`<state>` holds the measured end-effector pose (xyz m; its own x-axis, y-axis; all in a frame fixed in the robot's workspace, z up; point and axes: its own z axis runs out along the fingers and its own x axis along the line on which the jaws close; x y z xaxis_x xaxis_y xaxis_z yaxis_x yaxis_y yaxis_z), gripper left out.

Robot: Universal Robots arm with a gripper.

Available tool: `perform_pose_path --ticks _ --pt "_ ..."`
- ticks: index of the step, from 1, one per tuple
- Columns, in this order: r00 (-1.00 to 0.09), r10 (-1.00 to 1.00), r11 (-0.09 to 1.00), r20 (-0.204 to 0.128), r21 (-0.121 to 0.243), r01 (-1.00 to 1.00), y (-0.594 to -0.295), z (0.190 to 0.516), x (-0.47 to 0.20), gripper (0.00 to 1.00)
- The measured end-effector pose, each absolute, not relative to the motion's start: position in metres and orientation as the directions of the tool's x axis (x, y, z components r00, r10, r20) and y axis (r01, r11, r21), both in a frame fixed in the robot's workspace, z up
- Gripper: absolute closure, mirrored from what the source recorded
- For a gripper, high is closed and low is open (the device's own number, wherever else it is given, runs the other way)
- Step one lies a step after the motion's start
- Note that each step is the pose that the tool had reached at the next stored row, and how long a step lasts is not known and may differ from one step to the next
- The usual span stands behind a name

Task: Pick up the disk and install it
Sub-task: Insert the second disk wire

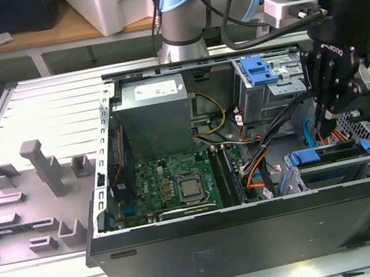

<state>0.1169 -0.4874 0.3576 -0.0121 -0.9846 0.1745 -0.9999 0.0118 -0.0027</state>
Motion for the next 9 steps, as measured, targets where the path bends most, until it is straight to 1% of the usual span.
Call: perform_pose_path --ticks 3,9 --pt "-0.012 -0.986 0.012 0.167 -0.002 -1.000 -0.4913 0.3576 0.1178 0.84" --pt "-0.012 -0.986 0.012 0.167 -0.002 -1.000 -0.4943 0.3576 0.1188 0.84"
